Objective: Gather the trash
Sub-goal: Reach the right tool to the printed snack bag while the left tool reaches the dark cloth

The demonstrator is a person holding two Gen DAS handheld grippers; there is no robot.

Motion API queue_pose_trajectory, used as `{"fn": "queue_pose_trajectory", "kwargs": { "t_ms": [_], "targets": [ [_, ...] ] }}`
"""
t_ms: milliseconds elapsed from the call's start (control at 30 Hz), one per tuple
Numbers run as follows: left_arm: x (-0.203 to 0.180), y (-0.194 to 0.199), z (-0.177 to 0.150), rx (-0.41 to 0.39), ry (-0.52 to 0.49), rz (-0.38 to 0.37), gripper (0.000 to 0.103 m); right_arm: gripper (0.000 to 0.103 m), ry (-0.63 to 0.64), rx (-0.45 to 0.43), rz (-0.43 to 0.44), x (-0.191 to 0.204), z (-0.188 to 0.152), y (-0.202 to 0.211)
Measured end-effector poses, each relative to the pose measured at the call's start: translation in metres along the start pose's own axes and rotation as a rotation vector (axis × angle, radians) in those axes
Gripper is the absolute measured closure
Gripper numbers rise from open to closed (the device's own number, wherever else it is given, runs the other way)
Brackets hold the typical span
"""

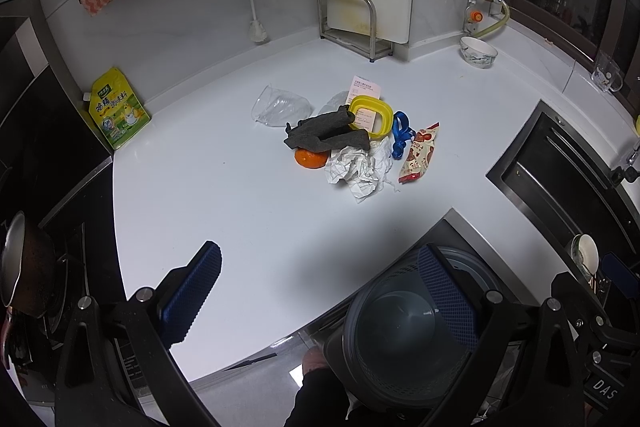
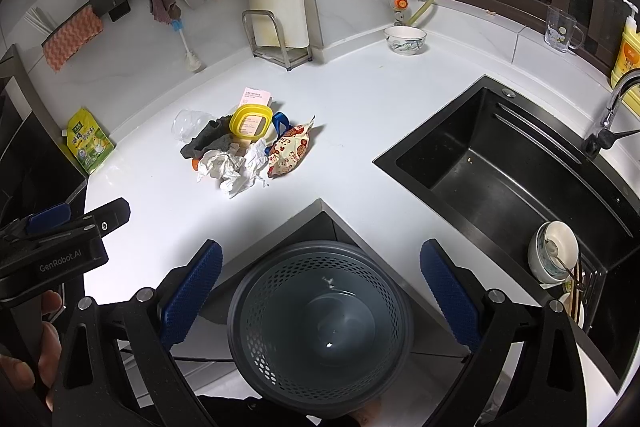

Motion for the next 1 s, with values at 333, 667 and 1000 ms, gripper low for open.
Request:
{"fn": "queue_pose_trajectory", "kwargs": {
  "t_ms": [333,667,1000],
  "targets": [
    [0.022,-0.013,0.000,0.032,0.016,0.017,0.006,0.008,0.001,0.028,0.025,0.011,0.001,-0.021],
    [0.077,-0.052,0.018,0.059,0.065,0.025,0.006,0.008,0.002,0.065,0.000,0.033,0.023,-0.068],
    [0.101,-0.106,0.056,0.056,0.022,-0.031,0.006,0.008,-0.009,0.115,-0.051,0.060,0.054,-0.139]
  ]
}}
Point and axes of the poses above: each gripper's, at about its wrist camera, not at the fingertips, and y roughly against the way its jaws point, x to its left, z to its top, the point moved 5 cm from there along -y, roughly the way its jaws point, and after that the axes turned 15 degrees about -z, right-handed, at the moved point
